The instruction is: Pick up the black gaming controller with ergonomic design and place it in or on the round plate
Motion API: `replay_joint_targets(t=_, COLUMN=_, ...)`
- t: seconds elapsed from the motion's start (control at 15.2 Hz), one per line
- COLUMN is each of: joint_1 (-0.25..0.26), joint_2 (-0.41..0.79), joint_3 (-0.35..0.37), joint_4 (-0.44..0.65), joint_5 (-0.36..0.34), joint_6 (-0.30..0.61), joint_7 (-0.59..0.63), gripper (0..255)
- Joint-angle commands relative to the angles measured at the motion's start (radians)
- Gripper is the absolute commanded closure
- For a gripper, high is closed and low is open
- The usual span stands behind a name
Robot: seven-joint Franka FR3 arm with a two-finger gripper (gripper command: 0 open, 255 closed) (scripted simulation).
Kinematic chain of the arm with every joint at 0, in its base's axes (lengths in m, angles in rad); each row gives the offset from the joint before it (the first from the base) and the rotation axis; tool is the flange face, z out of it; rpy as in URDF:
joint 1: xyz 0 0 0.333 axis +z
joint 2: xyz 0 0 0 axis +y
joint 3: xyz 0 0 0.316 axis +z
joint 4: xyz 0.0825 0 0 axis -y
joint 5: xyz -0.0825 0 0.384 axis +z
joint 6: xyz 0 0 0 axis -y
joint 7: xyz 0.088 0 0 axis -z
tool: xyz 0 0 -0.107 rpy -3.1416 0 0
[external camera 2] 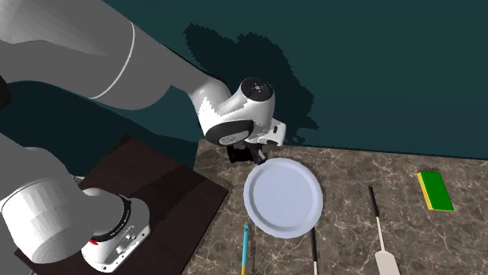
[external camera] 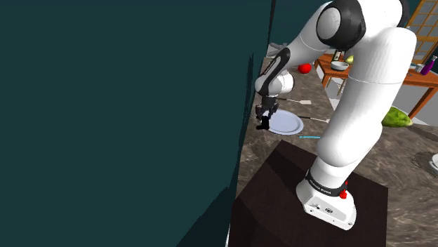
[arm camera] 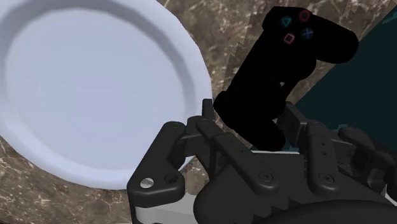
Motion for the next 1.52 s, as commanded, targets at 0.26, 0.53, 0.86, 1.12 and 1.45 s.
replay_joint_targets(t=0.26, joint_1=-0.046, joint_2=-0.001, joint_3=-0.035, joint_4=0.050, joint_5=-0.001, joint_6=-0.054, joint_7=-0.076, gripper=255)
replay_joint_targets(t=0.53, joint_1=-0.114, joint_2=0.058, joint_3=-0.060, joint_4=0.135, joint_5=0.040, joint_6=-0.088, joint_7=-0.198, gripper=255)
replay_joint_targets(t=0.86, joint_1=-0.205, joint_2=0.148, joint_3=-0.079, joint_4=0.266, joint_5=0.093, joint_6=-0.143, joint_7=-0.337, gripper=255)
replay_joint_targets(t=1.12, joint_1=-0.266, joint_2=0.218, joint_3=-0.079, joint_4=0.356, joint_5=0.129, joint_6=-0.171, joint_7=-0.414, gripper=255)
replay_joint_targets(t=1.45, joint_1=-0.282, joint_2=0.272, joint_3=-0.057, joint_4=0.354, joint_5=0.165, joint_6=-0.120, joint_7=-0.439, gripper=255)
